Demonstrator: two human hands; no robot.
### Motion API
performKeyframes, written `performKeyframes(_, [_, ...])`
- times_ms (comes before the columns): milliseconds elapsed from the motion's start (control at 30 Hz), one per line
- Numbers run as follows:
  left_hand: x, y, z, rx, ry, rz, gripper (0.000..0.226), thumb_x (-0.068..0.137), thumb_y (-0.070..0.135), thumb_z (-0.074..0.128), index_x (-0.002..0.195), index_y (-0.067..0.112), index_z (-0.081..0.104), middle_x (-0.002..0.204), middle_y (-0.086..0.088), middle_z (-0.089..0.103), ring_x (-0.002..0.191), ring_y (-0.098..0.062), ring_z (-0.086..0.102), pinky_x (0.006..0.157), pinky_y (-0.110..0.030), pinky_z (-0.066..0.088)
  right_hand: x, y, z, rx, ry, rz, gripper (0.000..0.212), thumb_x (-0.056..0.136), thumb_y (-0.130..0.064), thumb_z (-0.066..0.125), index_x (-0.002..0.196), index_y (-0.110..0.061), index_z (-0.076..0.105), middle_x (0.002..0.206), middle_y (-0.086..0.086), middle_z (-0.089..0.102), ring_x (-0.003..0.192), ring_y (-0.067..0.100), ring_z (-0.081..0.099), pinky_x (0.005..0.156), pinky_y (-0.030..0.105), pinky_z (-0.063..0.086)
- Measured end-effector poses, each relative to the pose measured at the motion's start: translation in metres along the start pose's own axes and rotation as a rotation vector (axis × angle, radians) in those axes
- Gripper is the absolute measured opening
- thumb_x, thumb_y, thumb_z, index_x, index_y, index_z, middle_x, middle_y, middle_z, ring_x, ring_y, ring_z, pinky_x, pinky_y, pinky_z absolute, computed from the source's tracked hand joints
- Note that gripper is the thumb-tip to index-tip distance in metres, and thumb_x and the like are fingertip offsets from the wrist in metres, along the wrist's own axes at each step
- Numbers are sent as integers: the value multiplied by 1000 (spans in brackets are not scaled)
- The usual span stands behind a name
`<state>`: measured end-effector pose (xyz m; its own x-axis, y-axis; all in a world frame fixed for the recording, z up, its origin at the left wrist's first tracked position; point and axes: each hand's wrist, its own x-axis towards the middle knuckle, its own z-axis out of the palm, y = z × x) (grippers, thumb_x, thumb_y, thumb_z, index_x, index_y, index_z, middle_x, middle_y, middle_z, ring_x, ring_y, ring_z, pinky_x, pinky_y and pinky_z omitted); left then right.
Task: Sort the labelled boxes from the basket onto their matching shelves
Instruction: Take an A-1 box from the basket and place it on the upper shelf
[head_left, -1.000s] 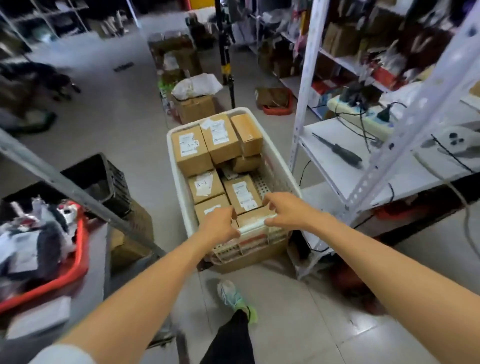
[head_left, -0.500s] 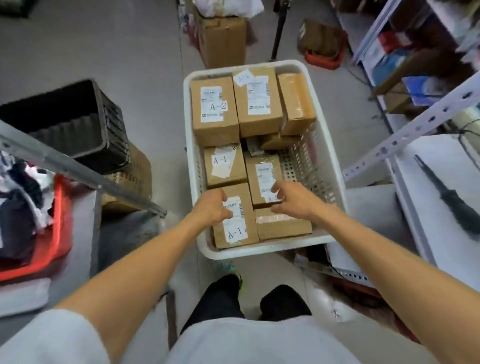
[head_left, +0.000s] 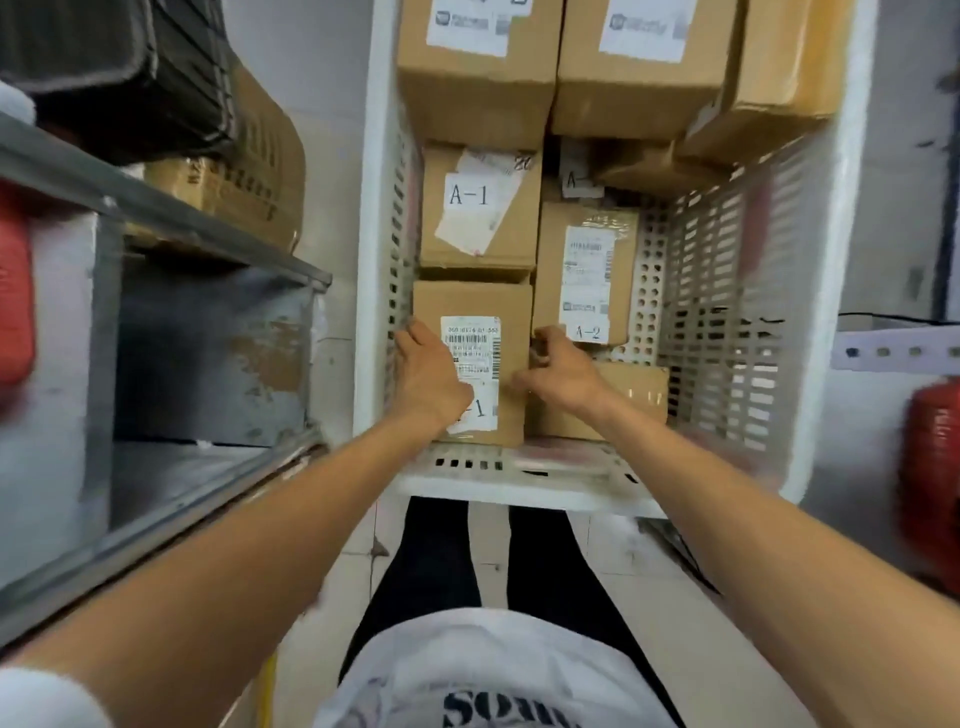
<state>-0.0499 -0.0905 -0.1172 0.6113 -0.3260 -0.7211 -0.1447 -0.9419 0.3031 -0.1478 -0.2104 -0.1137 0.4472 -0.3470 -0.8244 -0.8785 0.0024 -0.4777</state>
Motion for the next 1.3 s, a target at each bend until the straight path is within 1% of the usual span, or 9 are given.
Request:
performKeyframes(167, [-6, 9, 3, -141, 7, -55, 100, 69, 18, 80, 143, 0, 16, 141, -17, 20, 135, -35, 22, 114, -42, 27, 17, 4, 26, 315, 18, 130, 74, 67, -3, 76, 130, -12, 37, 124, 4, 59, 115, 22, 54, 92, 33, 48])
performKeyframes(300, [-17, 20, -13, -186, 103, 51, 84, 68, 27, 77, 136, 10, 30, 128, -9, 29, 125, -28, 28, 108, -36, 29, 5, 0, 7, 483, 79, 115, 70, 62, 2, 75, 123, -13, 43, 111, -1, 64, 105, 18, 59, 89, 34, 50])
performKeyframes(400, [-30, 26, -28, -305, 108, 101, 85, 68, 19, 76, 140, 24, 31, 121, -2, 31, 121, -23, 29, 107, -36, 29, -14, -8, -8, 640, 95, 95, 53, 66, 3, 75, 111, -16, 53, 105, 0, 70, 95, 15, 66, 74, 28, 52])
performKeyframes(533, [-41, 33, -51, -422, 38, 145, 96, 65, 8, 79, 140, 39, 28, 125, -4, 33, 119, -24, 36, 105, -36, 36, -33, -15, -24, 728, 90, 46, 43, 68, 4, 75, 100, -20, 59, 104, 0, 72, 91, 15, 69, 72, 29, 55])
performKeyframes(700, [-60, 43, -70, -607, -142, 215, 110, 64, -1, 83, 146, 36, 19, 129, 0, 49, 118, -22, 52, 98, -40, 48, -57, -29, -51, 673, 108, -70, 66, 62, -7, 84, 117, -20, 50, 113, 2, 68, 99, 21, 68, 83, 39, 57])
performKeyframes(867, [-82, 61, -94, -619, -199, 335, 115, 66, -2, 83, 150, 35, 15, 130, -1, 49, 112, -16, 53, 72, -14, 51, -99, -43, -80, 560, 95, -240, 84, 69, 4, 79, 134, -20, 32, 114, -4, 65, 101, 11, 65, 83, 30, 55])
performKeyframes(1033, [-105, 79, -133, -549, -214, 515, 125, 64, 3, 85, 152, 38, 5, 151, 2, 35, 134, -19, 40, 105, -36, 41, -154, -65, -91, 476, 209, -349, 104, 65, 7, 79, 146, -23, 21, 124, -1, 60, 116, 17, 58, 99, 40, 49])
performKeyframes(1200, [-131, 81, -160, -465, -227, 662, 124, 63, 1, 84, 153, 34, 4, 148, 1, 37, 134, -19, 38, 110, -45, 36, -203, -79, -77, 470, 358, -462, 124, 65, 11, 78, 151, -28, -2, 119, -15, 52, 111, 2, 53, 75, 8, 50])
performKeyframes(1300, [-139, 68, -164, -405, -247, 728, 127, 61, 6, 87, 152, 38, 4, 149, 3, 38, 133, -17, 39, 108, -42, 37, -222, -76, -56, 474, 453, -488, 133, 59, 7, 83, 151, -31, -6, 132, -9, 49, 125, 10, 48, 102, 32, 46])
